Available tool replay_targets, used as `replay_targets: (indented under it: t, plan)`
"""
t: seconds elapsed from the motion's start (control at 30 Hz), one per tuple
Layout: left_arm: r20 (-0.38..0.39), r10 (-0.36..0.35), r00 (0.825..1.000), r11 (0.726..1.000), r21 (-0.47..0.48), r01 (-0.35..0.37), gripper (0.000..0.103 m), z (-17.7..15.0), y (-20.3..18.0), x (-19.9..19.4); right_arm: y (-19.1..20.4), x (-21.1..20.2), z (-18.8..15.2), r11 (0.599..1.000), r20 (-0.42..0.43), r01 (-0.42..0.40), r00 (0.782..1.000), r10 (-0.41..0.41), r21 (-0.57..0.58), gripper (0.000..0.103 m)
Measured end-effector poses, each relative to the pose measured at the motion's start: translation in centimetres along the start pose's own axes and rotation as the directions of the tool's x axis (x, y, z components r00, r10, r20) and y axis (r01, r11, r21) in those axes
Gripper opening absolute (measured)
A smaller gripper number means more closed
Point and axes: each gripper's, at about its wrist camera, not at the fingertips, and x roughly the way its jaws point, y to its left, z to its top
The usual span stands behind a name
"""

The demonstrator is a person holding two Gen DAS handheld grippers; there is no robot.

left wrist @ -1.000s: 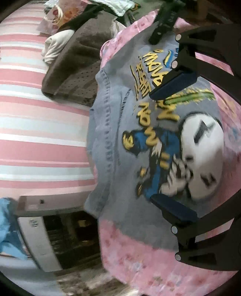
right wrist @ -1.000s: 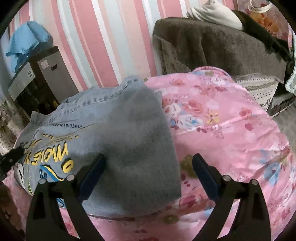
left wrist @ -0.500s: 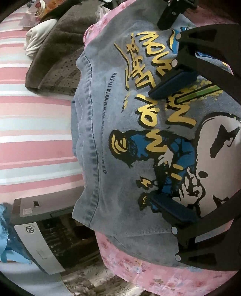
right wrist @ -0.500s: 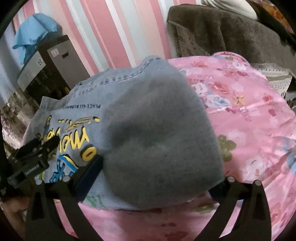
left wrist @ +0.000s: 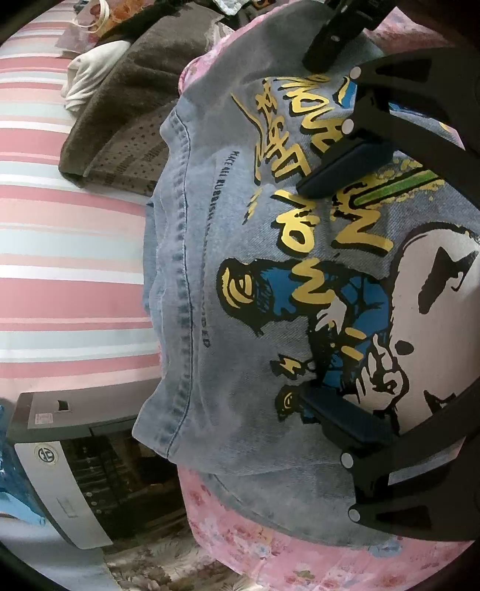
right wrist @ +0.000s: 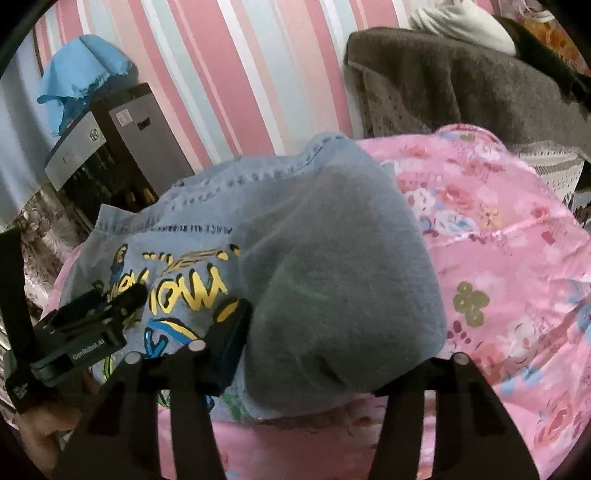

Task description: Fold large clothes

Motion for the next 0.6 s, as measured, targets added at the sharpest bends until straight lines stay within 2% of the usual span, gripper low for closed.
replay_targets:
  t: [0.2,0.37,0.5,0.6]
  plan:
    - [0.002,-0.004,1.000,1.000,-0.002,0.004,0.100,-0.1,0.1,0.0,0.2,-0.2,0.1,1.000,0.032,0.009,0.999,-0.008,-0.029,0.050]
    - [0.004,-0.009,1.000,1.000,-0.004,0.009,0.100,-0.1,0.2,-0.1,-0.3,-0.5,0.3,1.000,0.050,-0.022,0.999,0.022,-0.001,0.046]
    - [-0.003,-0.002,1.000,1.000,0.002,0.002,0.100,-0.1,0.1,0.0,0.5,-2.0,1.2,0.999,0.110,-0.048,0.993,0.048,-0.001,0.037]
    - [-0.010,-0.002,1.000,1.000,0.003,0.002,0.100,0.0,0.0,0.2,1.5,-3.2,1.5,0.998,0.159,-0.060,0.985,0.061,-0.006,0.036]
